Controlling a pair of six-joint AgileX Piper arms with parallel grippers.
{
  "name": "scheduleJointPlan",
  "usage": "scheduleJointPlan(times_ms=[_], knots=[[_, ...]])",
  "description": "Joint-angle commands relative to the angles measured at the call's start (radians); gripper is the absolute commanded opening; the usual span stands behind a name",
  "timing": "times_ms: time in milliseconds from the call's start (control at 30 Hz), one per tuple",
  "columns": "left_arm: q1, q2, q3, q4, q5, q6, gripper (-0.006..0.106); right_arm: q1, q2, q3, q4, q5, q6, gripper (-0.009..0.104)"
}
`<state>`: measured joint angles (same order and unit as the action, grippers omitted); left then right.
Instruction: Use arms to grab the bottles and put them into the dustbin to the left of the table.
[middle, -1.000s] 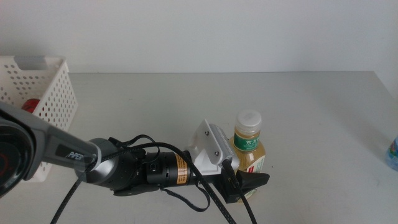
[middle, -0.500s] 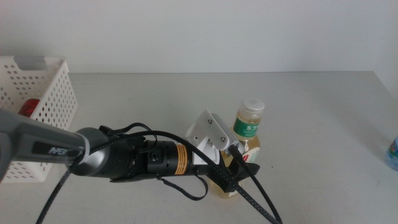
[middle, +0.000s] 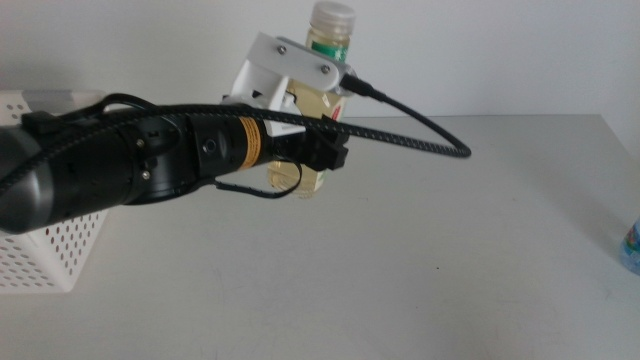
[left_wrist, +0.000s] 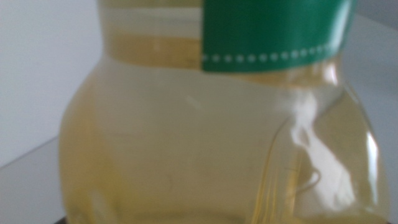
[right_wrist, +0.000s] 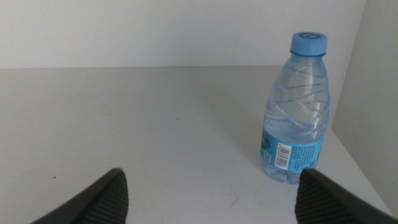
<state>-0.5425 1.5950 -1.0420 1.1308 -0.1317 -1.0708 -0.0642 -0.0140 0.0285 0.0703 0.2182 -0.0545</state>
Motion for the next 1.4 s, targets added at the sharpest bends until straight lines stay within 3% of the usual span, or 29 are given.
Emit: scheduleJointPlan(times_ms=[0,233,333,400,567,667,767,1200,1367], knots=[[0.017,-0.089,-0.067,0.013,0.002,-0.058,-0.002,-0.004,-0.021,-0.010,-0.005,-0.081,-0.013,0.070],[0.035,-0.120,-0.098,-0.006,0.099,-0.058,-0.002,-0.004,-0.021,-0.010,-0.005,-0.081,-0.013,0.070],[0.063,-0.124,-0.098,-0.080,0.108,-0.025,-0.002,-0.004,-0.021,-0.010,-0.005,-0.081,-0.013,0.070],[0.077,-0.127,-0.099,-0.231,0.152,0.102,-0.002,-0.004,-0.021,-0.010,-0.005,-0.081,-0.013,0.070],[0.085,-0.129,-0.170,-0.696,0.409,0.750,-0.002,-0.004,-0.021,-0.010,-0.005,-0.081,-0.013,0.070],[0.112,-0.127,-0.253,-0.882,0.555,1.030,-0.002,-0.004,-0.021,-0.010,-0.005,-0.081,-0.013,0.070],[0.184,-0.119,-0.351,-1.006,0.693,1.159,-0.002,-0.004,-0.021,-0.010,-0.005,-0.081,-0.013,0.070],[0.582,0.011,-0.695,-1.047,1.135,1.314,-0.002,-0.004,-0.021,-0.010,-0.005,-0.081,-0.013,0.070],[0.709,0.109,-0.783,-1.131,1.202,1.351,-0.002,-0.004,-0.021,-0.010,-0.005,-0.081,-0.013,0.070]])
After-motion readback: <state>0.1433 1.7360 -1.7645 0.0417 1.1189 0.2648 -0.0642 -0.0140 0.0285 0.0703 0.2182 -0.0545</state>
